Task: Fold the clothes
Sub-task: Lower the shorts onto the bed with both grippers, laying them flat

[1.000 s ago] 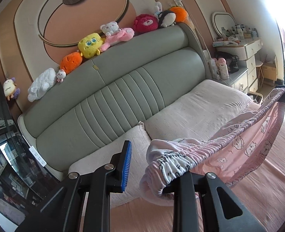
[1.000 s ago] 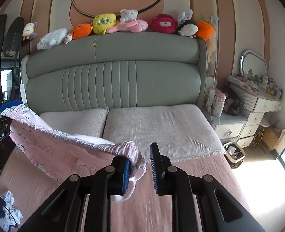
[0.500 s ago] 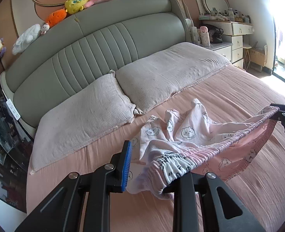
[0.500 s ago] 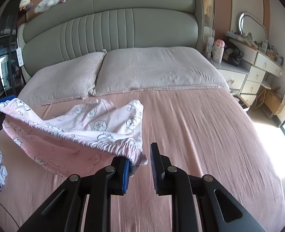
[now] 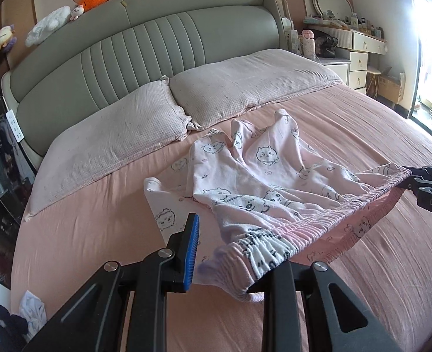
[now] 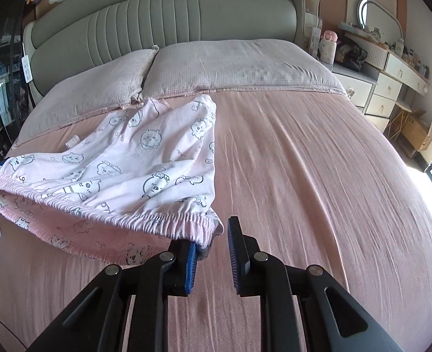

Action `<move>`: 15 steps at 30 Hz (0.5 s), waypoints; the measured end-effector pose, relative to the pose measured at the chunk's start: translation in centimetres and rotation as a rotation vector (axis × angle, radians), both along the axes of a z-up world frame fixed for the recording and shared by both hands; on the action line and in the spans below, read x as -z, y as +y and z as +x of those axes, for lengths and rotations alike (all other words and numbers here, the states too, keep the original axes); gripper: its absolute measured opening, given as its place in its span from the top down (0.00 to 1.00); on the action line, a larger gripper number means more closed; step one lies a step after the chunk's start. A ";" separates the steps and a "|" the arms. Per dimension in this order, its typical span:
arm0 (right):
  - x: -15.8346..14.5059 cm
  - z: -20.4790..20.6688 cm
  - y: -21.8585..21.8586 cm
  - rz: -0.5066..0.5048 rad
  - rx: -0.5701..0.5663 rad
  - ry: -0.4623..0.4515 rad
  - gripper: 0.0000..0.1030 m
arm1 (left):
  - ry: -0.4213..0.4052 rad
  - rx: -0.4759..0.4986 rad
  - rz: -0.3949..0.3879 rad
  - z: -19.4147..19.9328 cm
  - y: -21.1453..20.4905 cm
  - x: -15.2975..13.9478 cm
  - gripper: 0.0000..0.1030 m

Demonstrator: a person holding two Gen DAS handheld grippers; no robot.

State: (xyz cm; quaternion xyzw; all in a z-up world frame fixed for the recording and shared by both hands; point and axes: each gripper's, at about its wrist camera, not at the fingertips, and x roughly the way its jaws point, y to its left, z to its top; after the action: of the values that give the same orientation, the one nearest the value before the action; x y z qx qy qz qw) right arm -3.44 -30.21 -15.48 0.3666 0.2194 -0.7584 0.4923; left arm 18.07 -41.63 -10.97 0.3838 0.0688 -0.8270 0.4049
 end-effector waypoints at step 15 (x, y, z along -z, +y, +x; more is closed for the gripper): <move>4.6 -0.2 1.2 0.099 0.014 0.009 0.84 | 0.013 -0.112 0.115 1.6 2.3 7.2 0.33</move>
State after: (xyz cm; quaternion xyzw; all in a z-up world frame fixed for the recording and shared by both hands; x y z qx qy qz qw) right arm -3.60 -29.02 -20.11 0.3885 0.2565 -0.7516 0.4673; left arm 19.65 -39.28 -18.17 0.3966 0.1402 -0.8004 0.4271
